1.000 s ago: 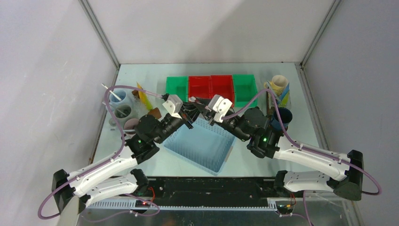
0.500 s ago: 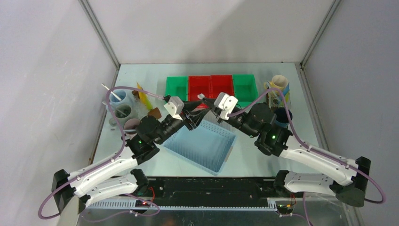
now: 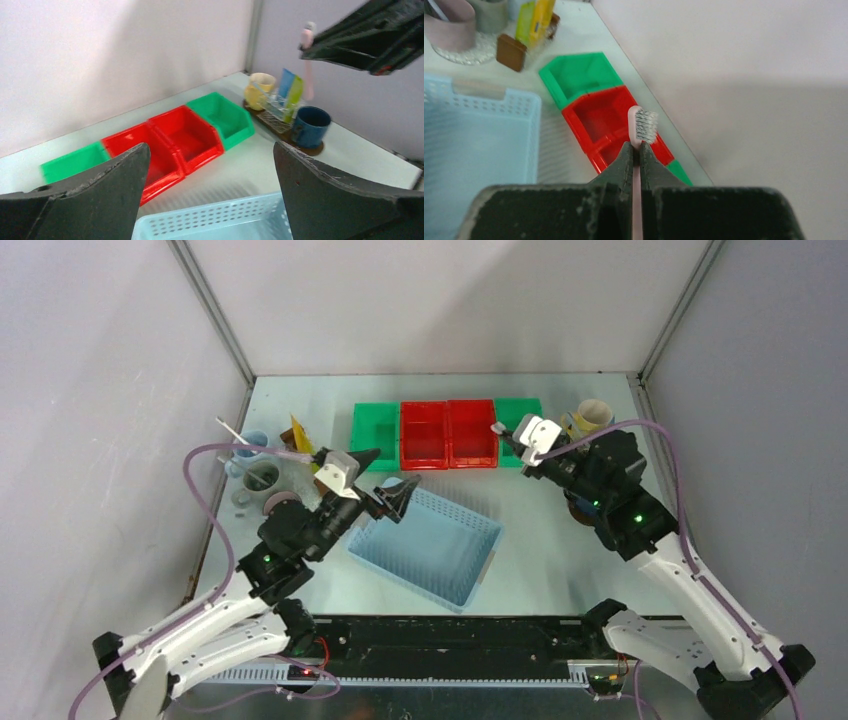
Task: Prepare toiletry sets of a toothbrush and toothpaste on the tray
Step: Pick up the toothbrush from the storage box, then place the toothbrush in the toothpaste holder.
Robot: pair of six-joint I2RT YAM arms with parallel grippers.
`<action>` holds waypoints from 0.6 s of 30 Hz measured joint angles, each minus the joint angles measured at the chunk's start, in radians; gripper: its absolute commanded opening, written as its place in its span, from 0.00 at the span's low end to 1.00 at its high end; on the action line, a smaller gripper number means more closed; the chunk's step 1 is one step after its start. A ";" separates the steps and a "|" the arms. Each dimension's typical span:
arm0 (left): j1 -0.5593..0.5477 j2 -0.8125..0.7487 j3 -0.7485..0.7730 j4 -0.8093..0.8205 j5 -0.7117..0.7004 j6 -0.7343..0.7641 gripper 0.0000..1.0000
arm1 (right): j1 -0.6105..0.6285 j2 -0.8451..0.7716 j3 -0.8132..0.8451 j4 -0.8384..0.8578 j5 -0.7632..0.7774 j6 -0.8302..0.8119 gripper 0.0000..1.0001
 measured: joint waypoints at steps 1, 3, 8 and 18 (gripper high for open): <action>0.008 -0.021 0.003 -0.025 -0.019 0.008 1.00 | -0.047 -0.004 0.000 -0.024 -0.035 -0.015 0.00; 0.031 -0.061 0.015 -0.082 -0.063 0.027 1.00 | -0.133 -0.012 -0.003 -0.054 -0.103 -0.039 0.00; 0.125 -0.146 0.058 -0.185 -0.166 0.075 1.00 | -0.343 -0.042 -0.072 -0.029 -0.293 -0.090 0.00; 0.240 -0.238 0.018 -0.176 -0.352 0.214 1.00 | -0.628 0.028 -0.229 0.161 -0.542 -0.094 0.00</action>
